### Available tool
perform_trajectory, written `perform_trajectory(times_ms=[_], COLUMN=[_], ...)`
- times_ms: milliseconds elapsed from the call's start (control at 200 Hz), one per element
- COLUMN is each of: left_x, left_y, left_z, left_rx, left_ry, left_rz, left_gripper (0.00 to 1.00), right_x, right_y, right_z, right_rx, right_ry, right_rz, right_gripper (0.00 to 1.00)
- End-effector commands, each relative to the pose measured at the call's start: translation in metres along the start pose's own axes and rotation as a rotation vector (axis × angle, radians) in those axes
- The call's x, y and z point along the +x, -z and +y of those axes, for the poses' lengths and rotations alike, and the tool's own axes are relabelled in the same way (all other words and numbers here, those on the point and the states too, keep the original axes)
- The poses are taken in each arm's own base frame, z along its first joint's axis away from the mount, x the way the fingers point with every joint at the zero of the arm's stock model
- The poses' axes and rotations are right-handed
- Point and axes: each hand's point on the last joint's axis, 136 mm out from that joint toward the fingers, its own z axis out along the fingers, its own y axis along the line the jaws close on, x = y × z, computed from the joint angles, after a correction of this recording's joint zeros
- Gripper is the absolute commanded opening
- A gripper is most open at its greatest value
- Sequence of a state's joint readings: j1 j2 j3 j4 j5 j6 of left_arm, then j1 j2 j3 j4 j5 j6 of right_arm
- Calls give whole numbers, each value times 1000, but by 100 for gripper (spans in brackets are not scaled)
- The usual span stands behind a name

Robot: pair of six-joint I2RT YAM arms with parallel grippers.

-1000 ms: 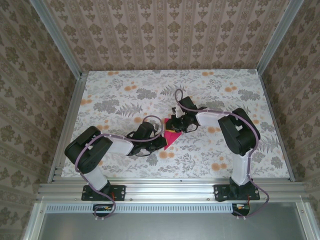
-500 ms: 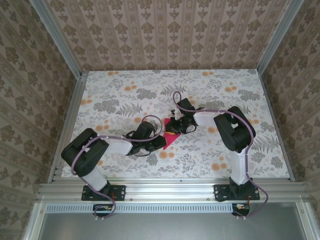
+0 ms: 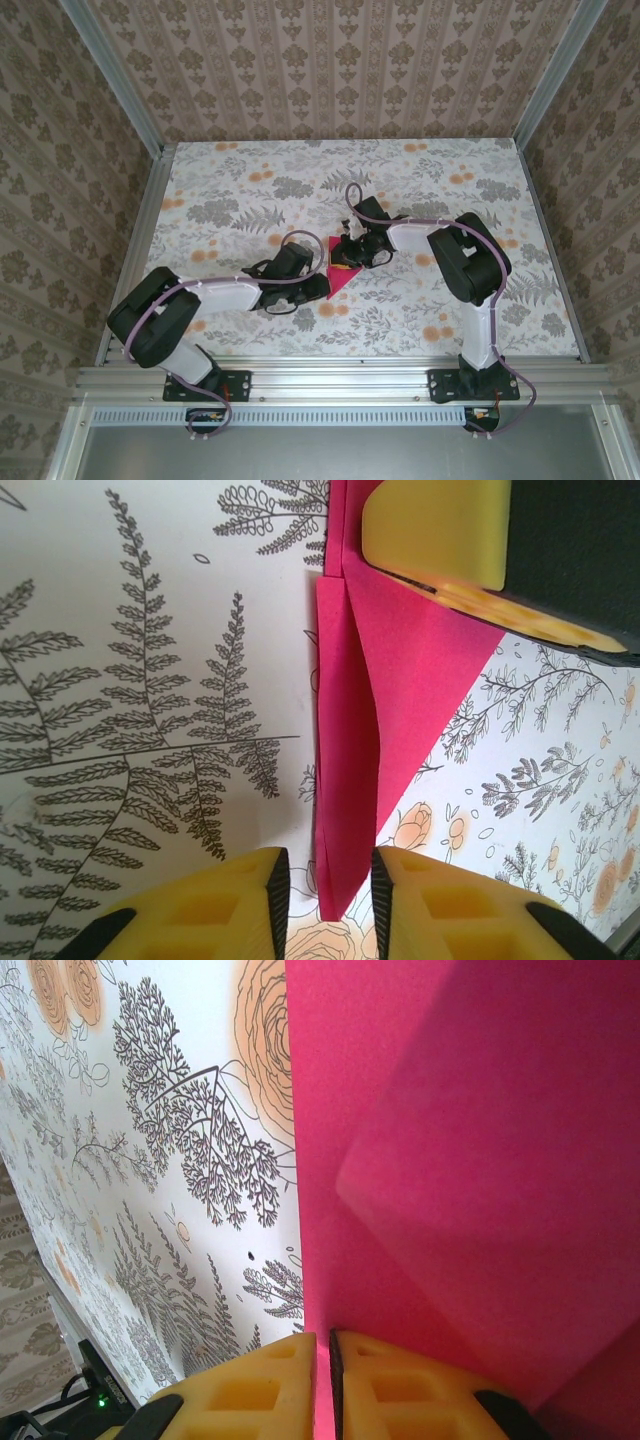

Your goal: Fold a paper plane with a square sheet of paper (pick it up from the middle)

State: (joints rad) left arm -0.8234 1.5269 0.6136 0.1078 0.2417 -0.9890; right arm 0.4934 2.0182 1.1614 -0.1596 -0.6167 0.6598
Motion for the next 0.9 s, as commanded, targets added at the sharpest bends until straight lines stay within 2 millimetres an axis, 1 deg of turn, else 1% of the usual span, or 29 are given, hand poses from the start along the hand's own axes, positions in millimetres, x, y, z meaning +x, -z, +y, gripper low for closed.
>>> perform_trajectory(times_ms=[0,275,360,435,505,580,735,895], left_x=[-2,-2,-1,0,1,3,7,10], left_y=[-2,-6,-9,-10,-11,-13,-16,-19], left_z=[-4,-12,-10,-1,6,11,19,27], left_rx=[4,41,25,-20,-37,-48,-73,-112], left_ry=[-30,-56,-54,-39,-22,-9,9,25], left_rz=[0,14,24,28,30,37,53,69], left_gripper=[31,36,36,29,27,20,18,10], right_x=[21,23,23,23,23,24,25,26], right_y=[-14,-14,-14,-14,-14,-14,-13,-14], right_z=[-33,-34,-34,-34,-34,-34,-35,-37], right_rx=[99,103,104,104,105,107,113,118], right_ry=[-54,-54,-55,-55,-52,-52,-51,-52], right_rz=[60,65,68,69,69,71,73,76], right_gripper=[14,14,14,14,14,14,14,14])
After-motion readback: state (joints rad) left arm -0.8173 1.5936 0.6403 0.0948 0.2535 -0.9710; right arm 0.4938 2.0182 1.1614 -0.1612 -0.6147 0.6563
